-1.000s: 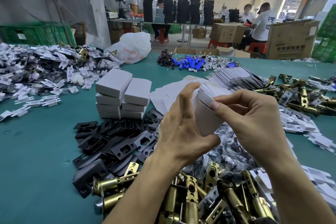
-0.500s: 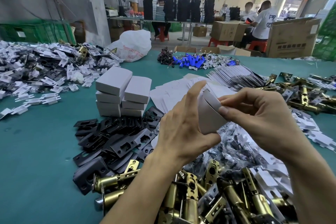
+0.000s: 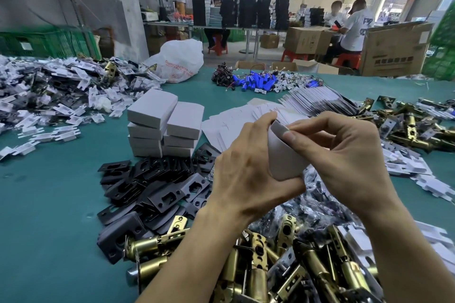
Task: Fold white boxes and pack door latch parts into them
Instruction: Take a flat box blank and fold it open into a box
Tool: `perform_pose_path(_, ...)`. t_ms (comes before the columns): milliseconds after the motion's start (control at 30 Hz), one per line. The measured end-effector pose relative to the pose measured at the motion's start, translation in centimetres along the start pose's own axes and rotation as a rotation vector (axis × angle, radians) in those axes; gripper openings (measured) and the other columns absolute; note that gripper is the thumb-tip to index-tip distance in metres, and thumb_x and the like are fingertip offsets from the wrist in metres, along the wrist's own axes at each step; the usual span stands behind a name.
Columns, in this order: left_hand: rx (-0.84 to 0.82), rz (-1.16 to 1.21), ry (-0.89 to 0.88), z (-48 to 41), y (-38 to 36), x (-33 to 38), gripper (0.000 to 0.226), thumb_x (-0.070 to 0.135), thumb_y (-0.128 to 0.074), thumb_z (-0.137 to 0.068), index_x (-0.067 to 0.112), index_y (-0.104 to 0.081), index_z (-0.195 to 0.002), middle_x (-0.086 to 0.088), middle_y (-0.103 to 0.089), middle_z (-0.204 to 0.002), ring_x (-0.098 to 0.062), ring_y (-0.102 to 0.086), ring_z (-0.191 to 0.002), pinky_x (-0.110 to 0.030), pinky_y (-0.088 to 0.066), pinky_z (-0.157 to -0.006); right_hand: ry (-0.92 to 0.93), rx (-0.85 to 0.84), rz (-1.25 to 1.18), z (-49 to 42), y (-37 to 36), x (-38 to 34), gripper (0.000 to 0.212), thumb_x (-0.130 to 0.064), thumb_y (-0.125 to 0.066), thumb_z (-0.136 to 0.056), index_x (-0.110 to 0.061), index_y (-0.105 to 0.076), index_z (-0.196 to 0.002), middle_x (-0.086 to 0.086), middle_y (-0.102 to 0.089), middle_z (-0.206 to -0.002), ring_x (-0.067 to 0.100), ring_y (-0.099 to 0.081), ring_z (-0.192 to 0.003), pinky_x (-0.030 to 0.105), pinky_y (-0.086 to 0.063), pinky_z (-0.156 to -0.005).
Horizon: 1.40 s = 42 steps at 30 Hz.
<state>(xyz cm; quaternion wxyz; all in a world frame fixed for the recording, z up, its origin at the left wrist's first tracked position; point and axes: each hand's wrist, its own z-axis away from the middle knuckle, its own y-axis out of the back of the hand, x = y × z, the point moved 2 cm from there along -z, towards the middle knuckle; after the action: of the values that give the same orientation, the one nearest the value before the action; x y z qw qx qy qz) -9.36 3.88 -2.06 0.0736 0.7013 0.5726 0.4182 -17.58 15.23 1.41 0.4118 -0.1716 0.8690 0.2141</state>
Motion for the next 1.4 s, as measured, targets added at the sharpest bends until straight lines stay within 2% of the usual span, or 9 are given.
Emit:
perform_pose_path(200, 0.077, -0.009, 0.033, -0.2, 0.4, -0.1, 0.093, 0.053, -0.079, -0.055, 0.019, -0.054, -0.138, 0.0, -0.071, -0.108, -0.019, -0.065, -0.079, -0.036, -0.057, -0.062, 0.006, -0.026, -0.023, -0.1, 0.3, -0.2, 0.012, -0.026, -0.076, -0.073, -0.019, -0.075, -0.082, -0.004, -0.077, -0.085, 0.016, -0.074, -0.08, 0.033, -0.061, -0.075)
perform_pose_path(367, 0.065, -0.031, 0.032, -0.1, 0.5, 0.0, 0.095, 0.051, -0.078, -0.055, 0.019, -0.052, -0.141, -0.001, -0.071, -0.11, -0.022, -0.067, -0.083, -0.039, -0.058, -0.064, 0.035, -0.055, 0.072, -0.1, 0.5, -0.3, 0.018, -0.034, -0.074, -0.072, -0.02, -0.075, -0.083, -0.009, -0.076, -0.084, 0.008, -0.073, -0.079, 0.024, -0.06, -0.07)
perform_pose_path(500, 0.064, -0.01, 0.031, -0.1, 0.4, 0.0, 0.098, 0.048, -0.083, -0.055, 0.02, -0.051, -0.143, 0.0, -0.071, -0.112, -0.021, -0.067, -0.085, -0.037, -0.058, -0.067, 0.005, -0.127, 0.051, -0.3, 1.2, -0.1, 0.012, -0.024, -0.076, -0.072, -0.019, -0.074, -0.082, -0.008, -0.076, -0.085, 0.007, -0.073, -0.081, 0.026, -0.06, -0.071)
perform_pose_path(700, 0.041, 0.045, 0.009, 0.0, 0.3, 0.0, 0.099, 0.048, -0.083, -0.054, 0.021, -0.05, -0.144, 0.001, -0.068, -0.114, -0.016, -0.064, -0.085, -0.037, -0.059, -0.067, -0.011, -0.216, -0.029, -0.4, 1.9, -0.1, 0.02, -0.029, -0.074, -0.068, -0.02, -0.075, -0.085, -0.004, -0.077, -0.093, 0.011, -0.073, -0.091, 0.025, -0.059, -0.077)
perform_pose_path(833, 0.145, 0.171, 0.046, -0.4, 0.9, -0.5, 0.093, 0.056, -0.072, -0.056, 0.024, -0.045, -0.139, 0.009, -0.057, -0.11, -0.007, -0.06, -0.081, -0.029, -0.058, -0.061, -0.022, -0.256, -0.107, -0.2, 0.8, -0.4, 0.026, -0.033, -0.066, -0.076, -0.024, -0.075, -0.099, -0.012, -0.074, -0.108, 0.005, -0.068, -0.106, 0.019, -0.055, -0.086)
perform_pose_path(933, 0.194, 0.264, 0.069, -0.5, 1.2, -0.7, 0.087, 0.053, -0.073, -0.058, 0.031, -0.038, -0.135, 0.001, -0.06, -0.108, -0.015, -0.064, -0.08, -0.034, -0.058, -0.057, -0.026, -0.331, -0.171, 0.0, 0.3, -0.6, 0.034, -0.02, -0.061, -0.081, -0.023, -0.069, -0.114, -0.012, -0.069, -0.121, 0.003, -0.062, -0.117, 0.016, -0.051, -0.091)
perform_pose_path(1067, 0.213, 0.402, 0.05, -0.7, 1.3, -0.6, 0.078, 0.045, -0.078, -0.061, 0.04, -0.034, -0.127, -0.005, -0.06, -0.106, -0.025, -0.067, -0.076, -0.04, -0.057, -0.049, -0.023, -0.274, -0.276, 0.2, 0.3, -0.6, 0.039, -0.01, -0.064, -0.078, -0.015, -0.065, -0.117, 0.007, -0.073, -0.11, 0.016, -0.071, -0.101, 0.021, -0.056, -0.084)
perform_pose_path(1200, 0.217, 0.432, 0.031, -0.9, 1.5, -0.7, 0.065, 0.045, -0.076, -0.061, 0.038, -0.04, -0.115, -0.004, -0.06, -0.103, -0.024, -0.065, -0.076, -0.034, -0.056, -0.05, 0.092, -0.175, -0.238, 0.3, 0.1, -0.8, 0.04, -0.006, -0.071, -0.073, -0.015, -0.066, -0.112, 0.001, -0.076, -0.1, 0.017, -0.075, -0.086, 0.025, -0.06, -0.076)
perform_pose_path(1400, 0.196, 0.454, 0.037, -0.8, 0.9, -0.9, 0.06, 0.044, -0.074, -0.06, 0.036, -0.042, -0.11, 0.003, -0.055, -0.095, -0.009, -0.056, -0.067, -0.019, -0.046, -0.049, 0.115, -0.17, -0.045, 0.3, 0.7, -0.6, 0.033, -0.025, -0.074, -0.076, -0.021, -0.071, -0.109, 0.005, -0.078, -0.088, 0.018, -0.076, -0.085, 0.04, -0.062, -0.076)
